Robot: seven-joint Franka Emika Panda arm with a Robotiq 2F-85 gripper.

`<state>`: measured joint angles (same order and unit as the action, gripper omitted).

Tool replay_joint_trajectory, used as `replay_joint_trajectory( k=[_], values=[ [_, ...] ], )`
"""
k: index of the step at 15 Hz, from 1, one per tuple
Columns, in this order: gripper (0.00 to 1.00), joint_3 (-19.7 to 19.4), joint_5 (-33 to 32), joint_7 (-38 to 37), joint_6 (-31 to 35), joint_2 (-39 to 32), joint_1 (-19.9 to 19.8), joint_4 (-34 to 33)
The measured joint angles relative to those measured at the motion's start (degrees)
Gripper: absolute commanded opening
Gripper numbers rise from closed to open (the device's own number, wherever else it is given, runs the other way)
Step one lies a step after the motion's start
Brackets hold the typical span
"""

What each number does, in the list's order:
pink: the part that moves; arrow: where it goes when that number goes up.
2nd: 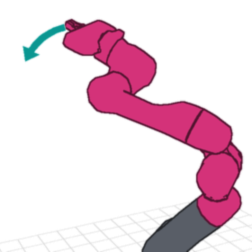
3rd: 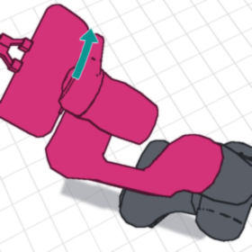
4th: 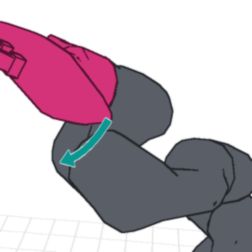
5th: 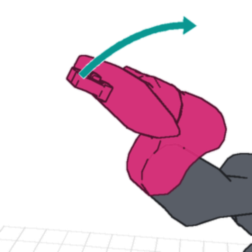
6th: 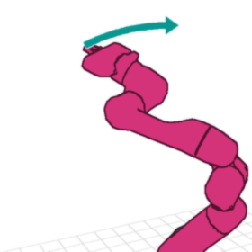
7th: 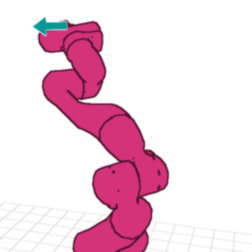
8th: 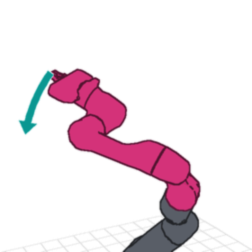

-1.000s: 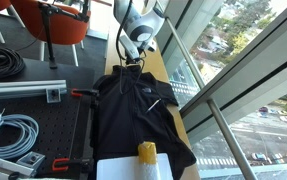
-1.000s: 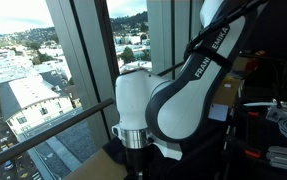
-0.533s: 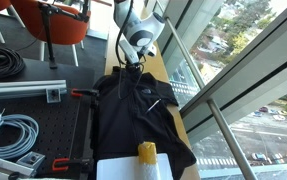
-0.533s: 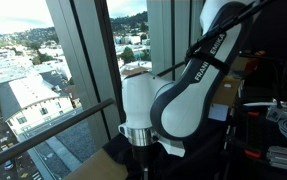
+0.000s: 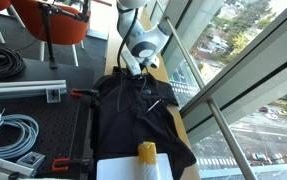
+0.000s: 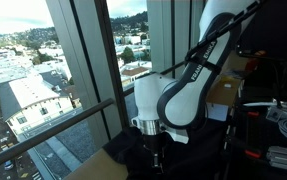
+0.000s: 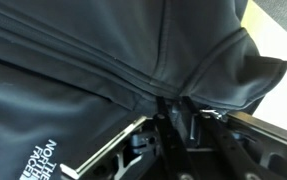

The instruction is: Close the zipper of the black vest

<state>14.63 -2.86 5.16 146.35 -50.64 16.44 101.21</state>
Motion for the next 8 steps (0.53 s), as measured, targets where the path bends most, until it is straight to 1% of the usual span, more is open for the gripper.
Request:
replay_joint_trajectory(
  k=[2, 3, 6, 8],
  values=[
    [0.69, -0.69, -0.2, 0.51, -0.06, 1.04, -0.73, 0.97],
    [0.76, -1.04, -0.26, 0.92, -0.07, 2.01, -1.22, 1.78],
    [0.99, -2.38, -0.37, 2.86, -0.11, 7.31, -3.9, 6.37],
    [1.0, -3.75, -0.56, 4.92, -0.11, 11.84, -6.71, 10.5]
  ],
)
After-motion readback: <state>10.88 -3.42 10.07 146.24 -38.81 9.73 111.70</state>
